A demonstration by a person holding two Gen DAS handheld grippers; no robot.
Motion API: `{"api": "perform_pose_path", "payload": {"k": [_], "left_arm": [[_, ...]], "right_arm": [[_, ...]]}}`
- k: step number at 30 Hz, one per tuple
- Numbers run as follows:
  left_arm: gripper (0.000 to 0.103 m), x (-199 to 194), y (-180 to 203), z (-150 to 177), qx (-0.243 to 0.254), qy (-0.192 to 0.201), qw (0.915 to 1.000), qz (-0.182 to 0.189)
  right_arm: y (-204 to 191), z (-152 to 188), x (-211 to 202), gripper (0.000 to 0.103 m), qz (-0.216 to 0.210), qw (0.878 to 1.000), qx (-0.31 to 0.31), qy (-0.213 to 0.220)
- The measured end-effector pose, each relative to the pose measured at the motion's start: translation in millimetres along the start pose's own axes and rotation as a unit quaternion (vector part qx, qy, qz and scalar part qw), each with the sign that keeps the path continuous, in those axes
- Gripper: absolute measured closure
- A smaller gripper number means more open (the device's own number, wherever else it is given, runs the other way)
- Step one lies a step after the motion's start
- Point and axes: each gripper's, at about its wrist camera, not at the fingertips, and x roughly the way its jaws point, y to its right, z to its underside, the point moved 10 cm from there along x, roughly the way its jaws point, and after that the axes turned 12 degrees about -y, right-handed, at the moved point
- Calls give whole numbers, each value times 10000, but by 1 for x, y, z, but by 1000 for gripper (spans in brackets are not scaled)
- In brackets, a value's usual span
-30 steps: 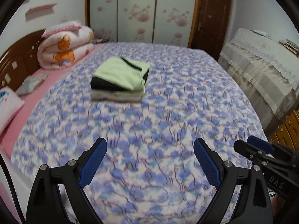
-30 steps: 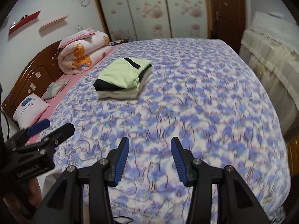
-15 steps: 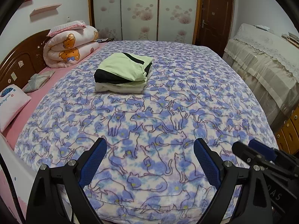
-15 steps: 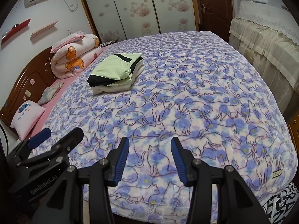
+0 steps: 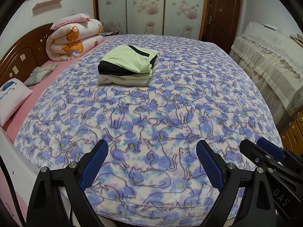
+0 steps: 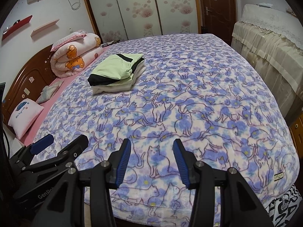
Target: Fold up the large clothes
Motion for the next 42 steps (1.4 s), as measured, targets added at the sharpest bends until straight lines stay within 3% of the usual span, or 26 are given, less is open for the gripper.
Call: {"api": "perform_pose_path", "payload": {"k": [42], "left_arm": [[10,2,-1,2,-8,-16,9999,-126]], "right_arm": [[-3,0,5,56,2,10000,17,-12]]}}
